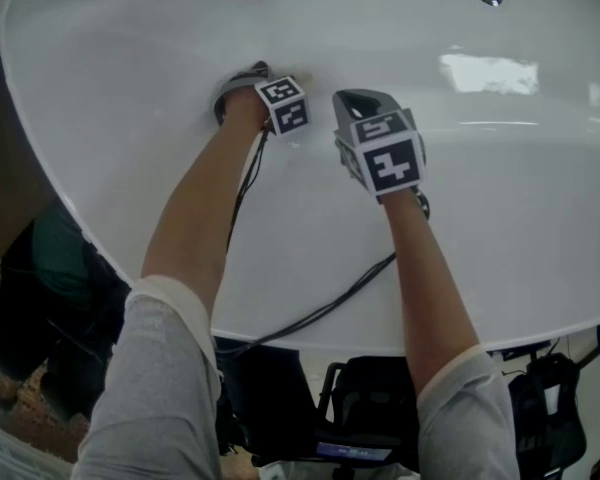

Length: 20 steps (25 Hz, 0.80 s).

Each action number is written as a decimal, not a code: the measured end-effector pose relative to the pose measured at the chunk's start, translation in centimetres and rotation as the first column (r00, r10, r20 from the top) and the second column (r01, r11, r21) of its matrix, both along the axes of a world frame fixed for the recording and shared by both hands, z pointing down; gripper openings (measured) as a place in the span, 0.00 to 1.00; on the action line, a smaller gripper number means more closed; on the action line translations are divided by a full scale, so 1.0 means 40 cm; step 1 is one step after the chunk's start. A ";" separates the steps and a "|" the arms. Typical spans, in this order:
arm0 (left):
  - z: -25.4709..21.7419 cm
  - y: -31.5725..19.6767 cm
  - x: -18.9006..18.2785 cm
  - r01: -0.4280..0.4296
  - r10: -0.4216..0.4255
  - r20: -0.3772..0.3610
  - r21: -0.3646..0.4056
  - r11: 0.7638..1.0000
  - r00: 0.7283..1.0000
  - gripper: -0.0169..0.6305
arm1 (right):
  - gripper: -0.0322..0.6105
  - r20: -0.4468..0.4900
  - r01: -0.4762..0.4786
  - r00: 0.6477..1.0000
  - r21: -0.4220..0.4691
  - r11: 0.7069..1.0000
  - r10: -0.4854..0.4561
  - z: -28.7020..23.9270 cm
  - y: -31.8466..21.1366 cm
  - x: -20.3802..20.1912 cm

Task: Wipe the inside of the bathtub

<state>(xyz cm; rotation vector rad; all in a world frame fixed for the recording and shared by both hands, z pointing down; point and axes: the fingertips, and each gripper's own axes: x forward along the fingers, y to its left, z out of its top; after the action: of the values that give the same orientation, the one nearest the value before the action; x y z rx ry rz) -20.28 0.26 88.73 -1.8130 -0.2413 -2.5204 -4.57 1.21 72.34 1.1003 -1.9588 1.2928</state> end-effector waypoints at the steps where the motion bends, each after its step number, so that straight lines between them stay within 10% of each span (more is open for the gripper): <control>1: 0.001 -0.043 0.011 0.004 -0.003 -0.021 0.045 0.999 1.000 0.16 | 0.06 -0.002 -0.004 1.000 -0.002 1.000 0.004 0.001 -0.001 0.003; 6: -0.005 -0.155 0.034 0.041 -0.034 -0.076 0.093 0.995 0.997 0.16 | 0.06 -0.003 -0.009 1.000 -0.007 1.000 0.009 0.005 -0.006 0.005; 15: 0.003 0.106 0.069 0.050 -0.056 -0.024 -0.182 0.982 0.998 0.16 | 0.06 0.000 -0.016 1.000 -0.013 1.000 0.016 0.017 0.000 0.010; 20: 0.009 0.134 0.082 0.050 -0.050 0.005 -0.213 0.976 0.999 0.15 | 0.06 -0.008 -0.071 0.997 -0.005 0.997 0.071 0.017 -0.022 0.051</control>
<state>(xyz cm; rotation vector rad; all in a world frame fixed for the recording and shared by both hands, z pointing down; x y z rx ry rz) -16.99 5.62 89.08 -1.9133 -0.4895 -2.6181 -2.54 0.31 73.02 1.1805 -1.9251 1.3271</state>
